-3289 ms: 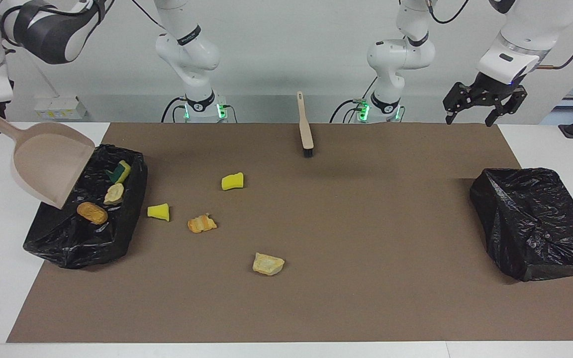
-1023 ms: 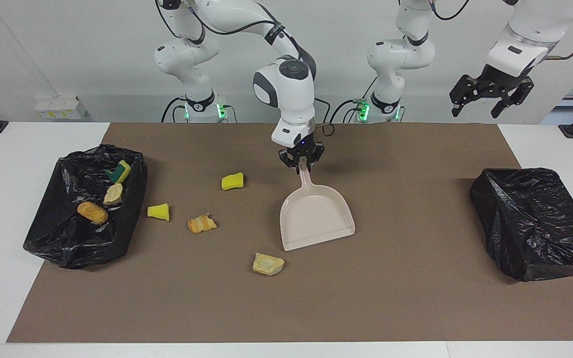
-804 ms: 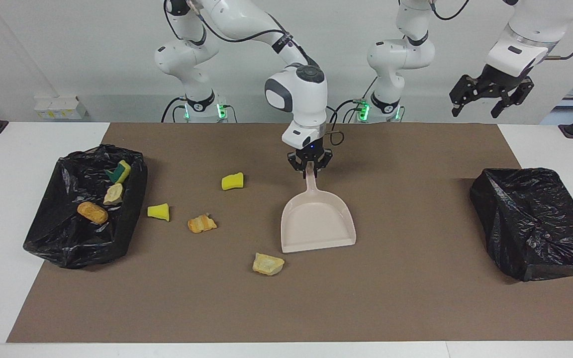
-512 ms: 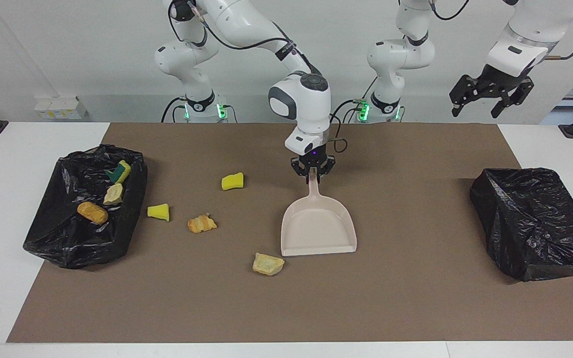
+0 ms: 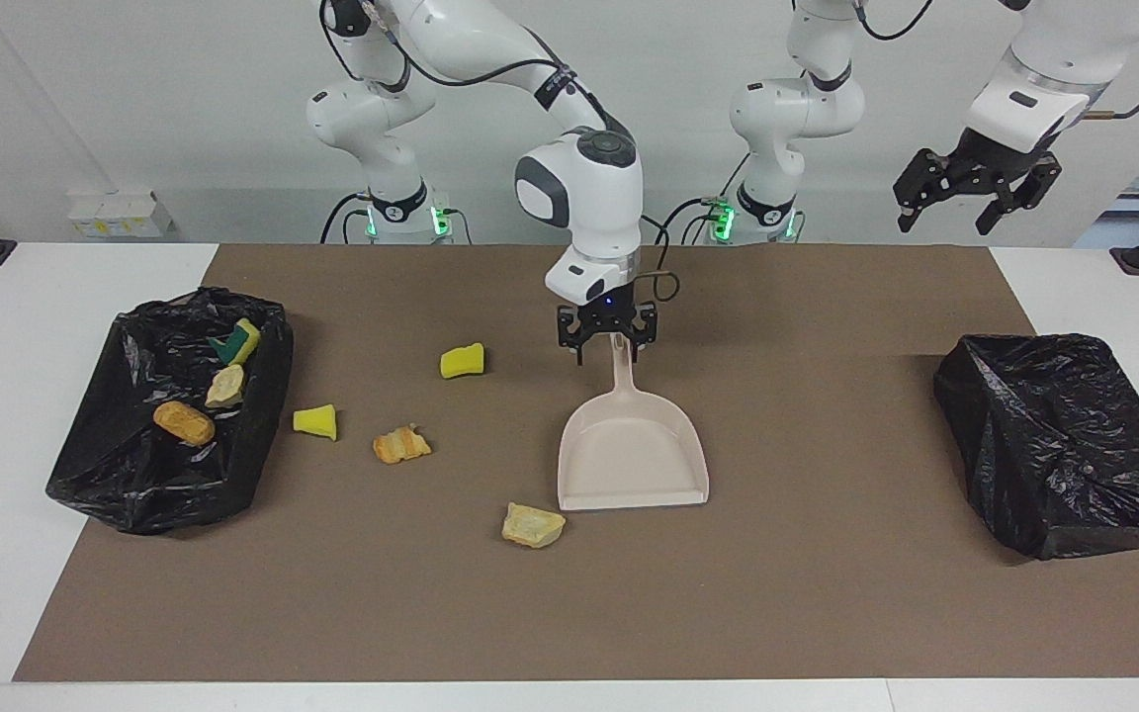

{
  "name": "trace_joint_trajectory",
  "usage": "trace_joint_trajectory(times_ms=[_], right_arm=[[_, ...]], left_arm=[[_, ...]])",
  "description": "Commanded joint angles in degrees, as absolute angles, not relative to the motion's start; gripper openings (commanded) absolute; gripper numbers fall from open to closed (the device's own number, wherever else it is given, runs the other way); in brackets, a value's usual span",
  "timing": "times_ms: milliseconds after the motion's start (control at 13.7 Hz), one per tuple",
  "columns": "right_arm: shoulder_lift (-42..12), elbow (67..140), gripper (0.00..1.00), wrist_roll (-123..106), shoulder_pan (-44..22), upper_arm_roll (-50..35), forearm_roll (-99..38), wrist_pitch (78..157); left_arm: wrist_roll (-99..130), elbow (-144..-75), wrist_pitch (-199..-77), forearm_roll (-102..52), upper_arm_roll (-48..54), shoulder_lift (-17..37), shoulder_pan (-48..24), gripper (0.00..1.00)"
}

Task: Sweep and dump trash in bin
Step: 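Bring the empty dustpan back and set it down with the right gripper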

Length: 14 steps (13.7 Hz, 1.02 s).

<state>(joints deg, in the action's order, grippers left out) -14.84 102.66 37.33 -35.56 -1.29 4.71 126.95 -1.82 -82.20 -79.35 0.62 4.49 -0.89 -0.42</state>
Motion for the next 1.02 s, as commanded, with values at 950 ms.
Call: trace_joint_trajectory(times_ms=[950], right_arm=[[8.5,127.3,1.0,49.9,-49.8,-2.2,-9.0,120.0]], left_arm=[[-2.3,-83.5,-79.1,0.8,4.8,-2.1,0.1,1.0]])
